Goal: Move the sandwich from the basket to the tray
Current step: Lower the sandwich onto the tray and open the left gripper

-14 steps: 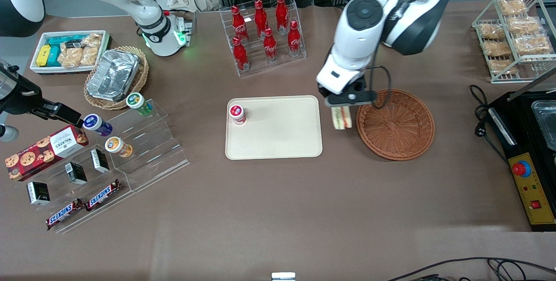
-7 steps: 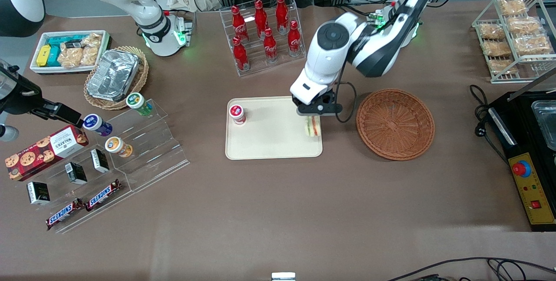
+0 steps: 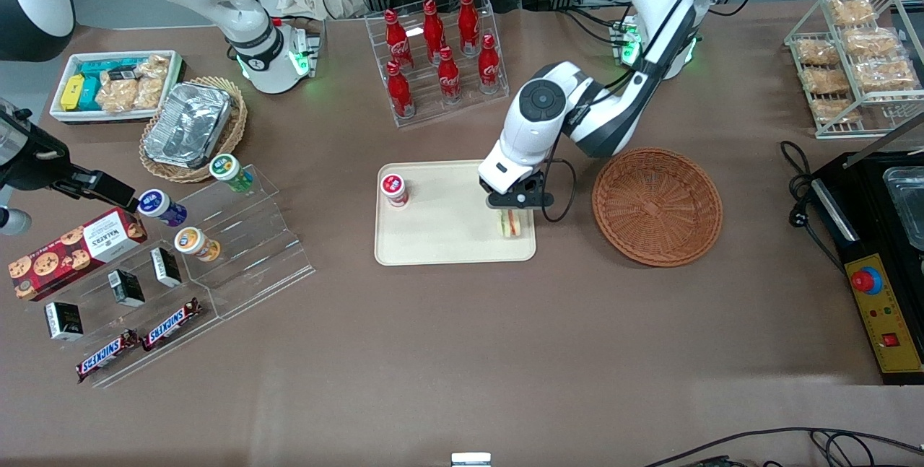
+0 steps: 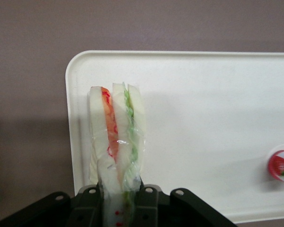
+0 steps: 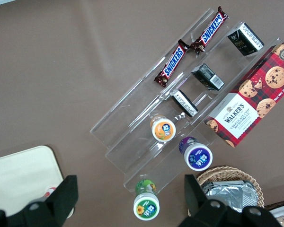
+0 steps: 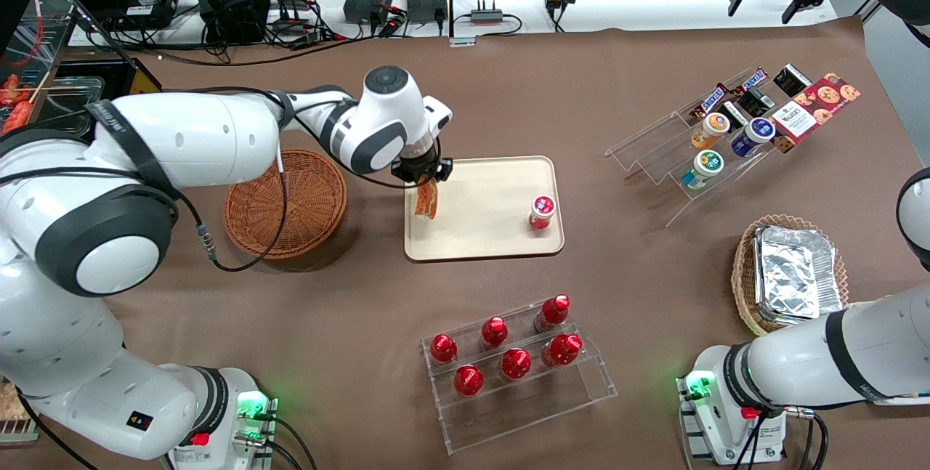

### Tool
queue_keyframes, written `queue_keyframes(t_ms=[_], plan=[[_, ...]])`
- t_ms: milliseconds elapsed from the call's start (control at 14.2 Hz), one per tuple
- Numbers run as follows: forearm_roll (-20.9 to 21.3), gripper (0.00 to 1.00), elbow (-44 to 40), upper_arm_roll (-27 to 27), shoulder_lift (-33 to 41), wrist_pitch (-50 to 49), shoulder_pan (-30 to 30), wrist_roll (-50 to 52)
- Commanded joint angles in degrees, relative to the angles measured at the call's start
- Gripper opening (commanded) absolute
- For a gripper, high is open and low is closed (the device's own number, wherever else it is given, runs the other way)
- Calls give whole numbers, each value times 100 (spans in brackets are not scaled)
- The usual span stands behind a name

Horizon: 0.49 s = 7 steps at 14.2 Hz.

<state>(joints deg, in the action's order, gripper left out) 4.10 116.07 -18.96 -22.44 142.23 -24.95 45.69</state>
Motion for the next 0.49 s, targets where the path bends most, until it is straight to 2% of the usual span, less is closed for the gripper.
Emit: queue_keyframes(t_ms=[0,211,423], plan=[[231,0,74,129,-102,182,-80,98],[231,0,74,174,-234,252,-80,98],[284,13,65,183,-331,357,-71,80]])
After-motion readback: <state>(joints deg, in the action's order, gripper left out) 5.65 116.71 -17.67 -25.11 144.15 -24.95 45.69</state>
